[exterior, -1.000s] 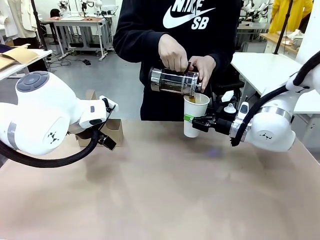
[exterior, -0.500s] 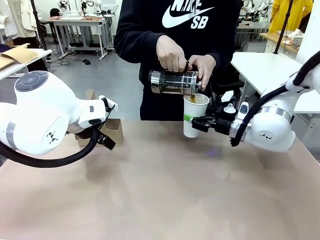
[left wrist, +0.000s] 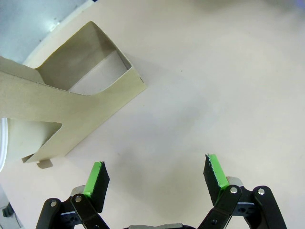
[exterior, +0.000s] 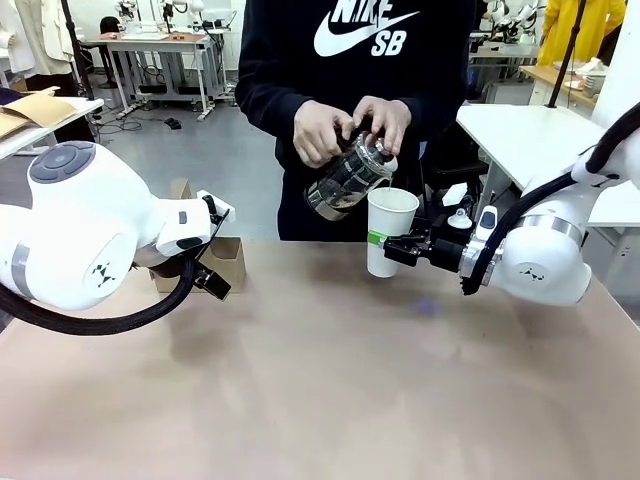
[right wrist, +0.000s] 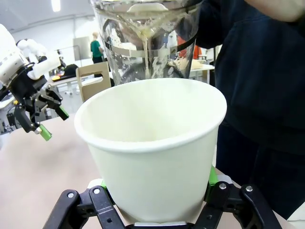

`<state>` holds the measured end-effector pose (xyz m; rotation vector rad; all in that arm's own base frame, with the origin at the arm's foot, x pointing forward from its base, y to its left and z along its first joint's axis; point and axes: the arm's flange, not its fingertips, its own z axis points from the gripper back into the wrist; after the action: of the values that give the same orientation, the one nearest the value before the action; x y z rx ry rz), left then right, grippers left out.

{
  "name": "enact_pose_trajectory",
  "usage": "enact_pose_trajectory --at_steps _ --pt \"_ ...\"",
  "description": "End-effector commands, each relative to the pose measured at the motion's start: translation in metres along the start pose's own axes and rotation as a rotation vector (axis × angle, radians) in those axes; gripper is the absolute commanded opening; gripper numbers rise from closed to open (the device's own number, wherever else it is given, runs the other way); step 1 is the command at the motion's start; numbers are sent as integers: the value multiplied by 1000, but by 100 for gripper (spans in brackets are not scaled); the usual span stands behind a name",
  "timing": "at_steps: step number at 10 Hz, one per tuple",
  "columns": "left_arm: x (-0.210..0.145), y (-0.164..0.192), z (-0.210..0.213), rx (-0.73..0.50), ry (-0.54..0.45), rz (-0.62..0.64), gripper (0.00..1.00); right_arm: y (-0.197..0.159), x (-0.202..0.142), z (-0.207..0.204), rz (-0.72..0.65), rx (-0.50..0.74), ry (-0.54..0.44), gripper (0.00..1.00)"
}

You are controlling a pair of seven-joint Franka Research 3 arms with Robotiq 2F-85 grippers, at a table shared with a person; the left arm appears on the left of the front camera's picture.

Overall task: Pour a drink into a cup and package it in a carrier.
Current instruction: When a person places the Paper Cup Lid on the 600 ml Paper Cup , lift the 600 ml Paper Cup.

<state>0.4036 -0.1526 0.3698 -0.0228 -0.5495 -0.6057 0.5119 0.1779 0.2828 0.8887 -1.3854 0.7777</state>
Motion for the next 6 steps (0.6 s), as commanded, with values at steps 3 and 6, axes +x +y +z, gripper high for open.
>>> enact_pose_trajectory --at_steps 3,6 --pt "0 0 1 -2 -1 2 100 3 7 -1 9 1 -10 77" --pt "0 0 1 -2 -1 2 100 3 7 -1 9 1 -10 77"
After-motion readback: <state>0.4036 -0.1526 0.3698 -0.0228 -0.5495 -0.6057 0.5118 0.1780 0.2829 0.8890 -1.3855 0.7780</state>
